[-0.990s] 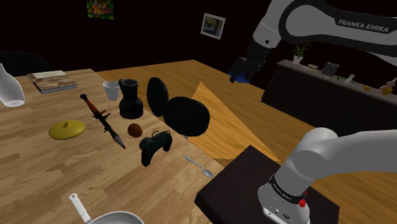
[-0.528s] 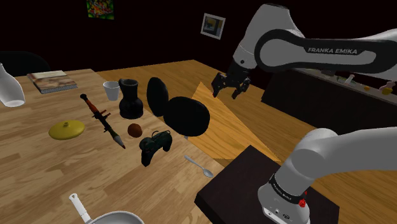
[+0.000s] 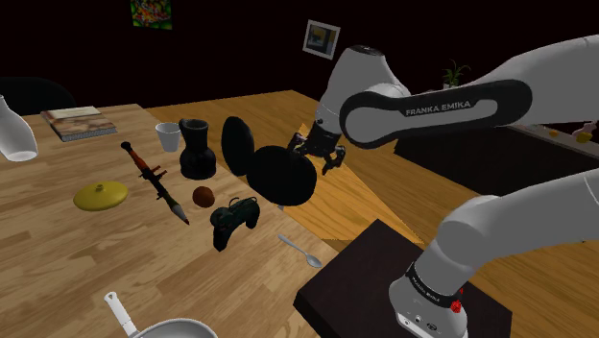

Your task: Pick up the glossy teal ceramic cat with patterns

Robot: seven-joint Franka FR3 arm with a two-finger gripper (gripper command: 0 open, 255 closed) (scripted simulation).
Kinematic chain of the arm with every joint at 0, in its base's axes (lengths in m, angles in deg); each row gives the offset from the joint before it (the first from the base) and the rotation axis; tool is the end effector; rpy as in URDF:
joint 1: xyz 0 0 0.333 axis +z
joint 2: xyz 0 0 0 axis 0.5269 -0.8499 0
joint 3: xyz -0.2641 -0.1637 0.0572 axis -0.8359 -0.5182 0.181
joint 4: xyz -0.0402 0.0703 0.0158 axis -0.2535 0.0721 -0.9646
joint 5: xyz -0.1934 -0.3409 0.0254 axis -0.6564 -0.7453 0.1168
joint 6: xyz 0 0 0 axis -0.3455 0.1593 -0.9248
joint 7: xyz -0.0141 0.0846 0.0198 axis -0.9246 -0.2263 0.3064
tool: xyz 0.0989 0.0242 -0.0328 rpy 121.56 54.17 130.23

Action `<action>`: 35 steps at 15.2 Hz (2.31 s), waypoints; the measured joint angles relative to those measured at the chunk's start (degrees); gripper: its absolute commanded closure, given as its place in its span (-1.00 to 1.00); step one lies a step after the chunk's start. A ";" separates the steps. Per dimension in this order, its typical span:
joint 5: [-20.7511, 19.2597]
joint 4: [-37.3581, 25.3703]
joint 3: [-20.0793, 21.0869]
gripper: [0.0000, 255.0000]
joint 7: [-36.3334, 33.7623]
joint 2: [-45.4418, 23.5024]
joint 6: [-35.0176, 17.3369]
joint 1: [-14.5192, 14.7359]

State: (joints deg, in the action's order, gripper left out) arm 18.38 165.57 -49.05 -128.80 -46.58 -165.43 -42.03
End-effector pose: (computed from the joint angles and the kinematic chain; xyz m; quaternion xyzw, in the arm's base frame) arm 0.3753 0.1393 0.4400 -0.9146 0.3879 -0.1136 0.0103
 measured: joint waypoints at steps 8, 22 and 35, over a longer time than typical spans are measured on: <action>-9.23 -5.61 16.63 -1.00 -28.74 -19.51 -13.04 -13.11; -53.68 -26.80 10.18 -1.00 -85.16 -58.57 -13.95 -7.29; -58.03 -27.69 6.98 1.00 -88.61 -62.10 -16.00 -4.86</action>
State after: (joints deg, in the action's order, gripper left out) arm -39.65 137.88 -42.07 -217.41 -108.69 -181.44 -46.89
